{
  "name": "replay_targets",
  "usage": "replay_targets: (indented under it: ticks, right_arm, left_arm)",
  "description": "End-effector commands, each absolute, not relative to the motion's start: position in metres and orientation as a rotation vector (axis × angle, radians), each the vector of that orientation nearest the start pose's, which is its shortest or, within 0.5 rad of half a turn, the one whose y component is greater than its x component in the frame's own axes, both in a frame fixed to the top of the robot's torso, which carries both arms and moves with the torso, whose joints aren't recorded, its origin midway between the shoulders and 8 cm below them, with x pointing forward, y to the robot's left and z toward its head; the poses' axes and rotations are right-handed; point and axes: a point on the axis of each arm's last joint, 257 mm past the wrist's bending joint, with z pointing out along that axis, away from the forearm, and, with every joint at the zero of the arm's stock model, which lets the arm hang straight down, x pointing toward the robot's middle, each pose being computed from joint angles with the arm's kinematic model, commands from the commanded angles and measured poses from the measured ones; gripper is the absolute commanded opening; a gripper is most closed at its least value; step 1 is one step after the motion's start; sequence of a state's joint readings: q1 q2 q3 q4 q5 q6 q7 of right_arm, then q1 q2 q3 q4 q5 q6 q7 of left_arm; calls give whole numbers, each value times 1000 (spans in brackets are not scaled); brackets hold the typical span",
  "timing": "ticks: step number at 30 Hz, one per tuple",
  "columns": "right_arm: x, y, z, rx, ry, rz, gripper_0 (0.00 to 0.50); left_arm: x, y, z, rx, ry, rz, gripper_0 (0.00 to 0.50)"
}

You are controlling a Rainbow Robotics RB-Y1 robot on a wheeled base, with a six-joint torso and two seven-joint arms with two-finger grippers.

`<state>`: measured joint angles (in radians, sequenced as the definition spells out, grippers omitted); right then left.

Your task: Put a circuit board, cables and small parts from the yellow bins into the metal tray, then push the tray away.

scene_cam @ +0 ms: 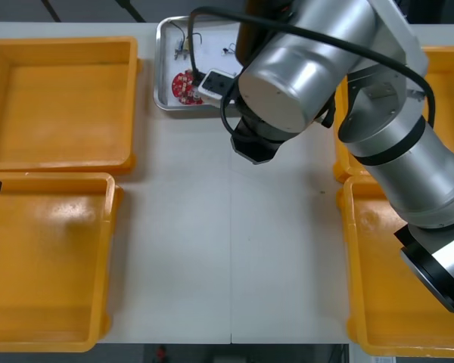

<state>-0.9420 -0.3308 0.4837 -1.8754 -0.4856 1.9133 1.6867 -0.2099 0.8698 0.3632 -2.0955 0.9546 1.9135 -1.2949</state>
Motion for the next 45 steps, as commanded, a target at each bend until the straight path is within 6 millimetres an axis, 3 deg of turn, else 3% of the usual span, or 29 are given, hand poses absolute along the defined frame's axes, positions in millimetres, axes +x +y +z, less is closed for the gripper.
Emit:
replay_targets:
  ticks: [1,6,12,20,33,39,45]
  right_arm:
    - [459,-35,-87,-1110,2221,-41,500]
    - [443,-46,-72,-951,2206,77,500]
    - [426,-70,-79,-766,2245,133,500]
    - [415,-141,-109,-466,2379,135,500]
    - [397,-278,-112,-125,2435,26,500]
    - [383,-322,-106,-1,2424,-5,500]
    - [369,-353,-110,58,2419,-91,500]
  left_arm:
    - [377,415,-128,32,2674,79,500]
    - [377,415,-128,32,2674,79,500]
    - [377,415,-128,32,2674,79,500]
    - [377,415,-128,32,2674,79,500]
    - [377,415,-128,32,2674,79,500]
    - [377,415,-128,32,2674,79,500]
    - [377,415,-128,32,2674,79,500]
